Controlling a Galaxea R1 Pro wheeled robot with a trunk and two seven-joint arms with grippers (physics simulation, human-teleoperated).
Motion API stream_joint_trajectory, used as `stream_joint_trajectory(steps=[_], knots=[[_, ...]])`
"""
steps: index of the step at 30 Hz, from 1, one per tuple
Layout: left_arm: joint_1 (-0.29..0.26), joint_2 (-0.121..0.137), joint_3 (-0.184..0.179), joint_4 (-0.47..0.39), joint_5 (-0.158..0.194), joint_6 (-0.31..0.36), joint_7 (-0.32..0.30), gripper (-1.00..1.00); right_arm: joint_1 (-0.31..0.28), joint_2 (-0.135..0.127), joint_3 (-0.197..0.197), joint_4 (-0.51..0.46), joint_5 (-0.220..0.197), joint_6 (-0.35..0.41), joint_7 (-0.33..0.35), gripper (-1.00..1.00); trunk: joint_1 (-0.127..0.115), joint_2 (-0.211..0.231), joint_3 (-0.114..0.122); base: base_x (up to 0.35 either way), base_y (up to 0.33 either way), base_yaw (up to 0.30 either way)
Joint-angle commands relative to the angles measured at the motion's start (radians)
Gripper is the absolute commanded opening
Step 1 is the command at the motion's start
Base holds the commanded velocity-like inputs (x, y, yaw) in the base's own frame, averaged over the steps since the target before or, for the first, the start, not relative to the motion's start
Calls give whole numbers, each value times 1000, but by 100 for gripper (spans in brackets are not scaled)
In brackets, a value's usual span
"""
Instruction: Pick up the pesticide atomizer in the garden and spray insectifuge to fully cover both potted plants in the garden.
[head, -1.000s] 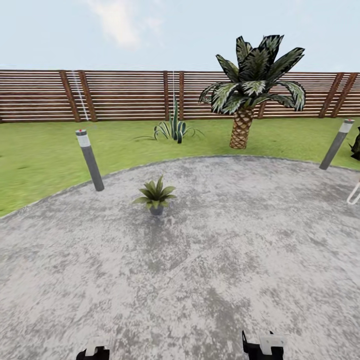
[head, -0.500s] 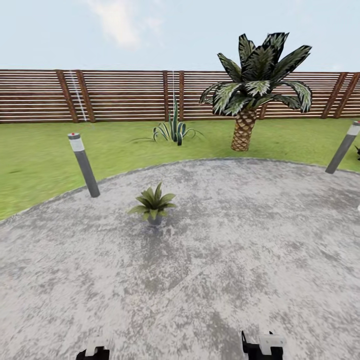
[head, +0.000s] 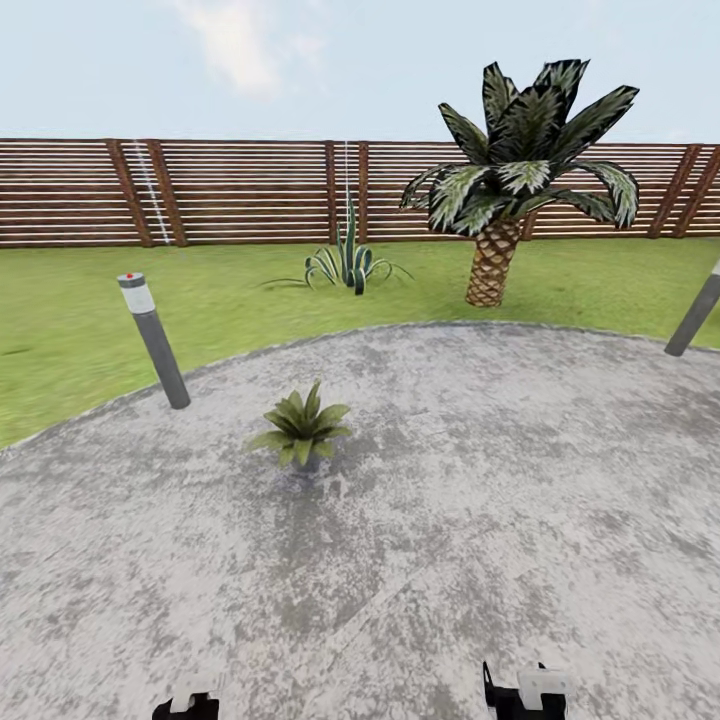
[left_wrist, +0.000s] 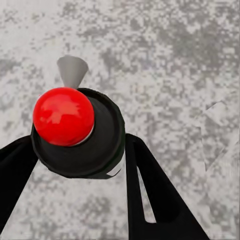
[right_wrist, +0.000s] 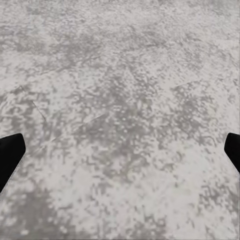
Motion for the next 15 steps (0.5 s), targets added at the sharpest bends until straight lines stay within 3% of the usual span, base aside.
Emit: stream_joint_trajectory(steps=[1,15], knots=[[-1,0,9,1,-7,-3,-4,-100,0,0,9,1,-2,-2,-6,100,0,0,-1,340,0,0],[0,0,9,1,-7,-3,-4,-100,0,1,9,1,-3,-2,-6,100,0,0,-1,340,0,0]])
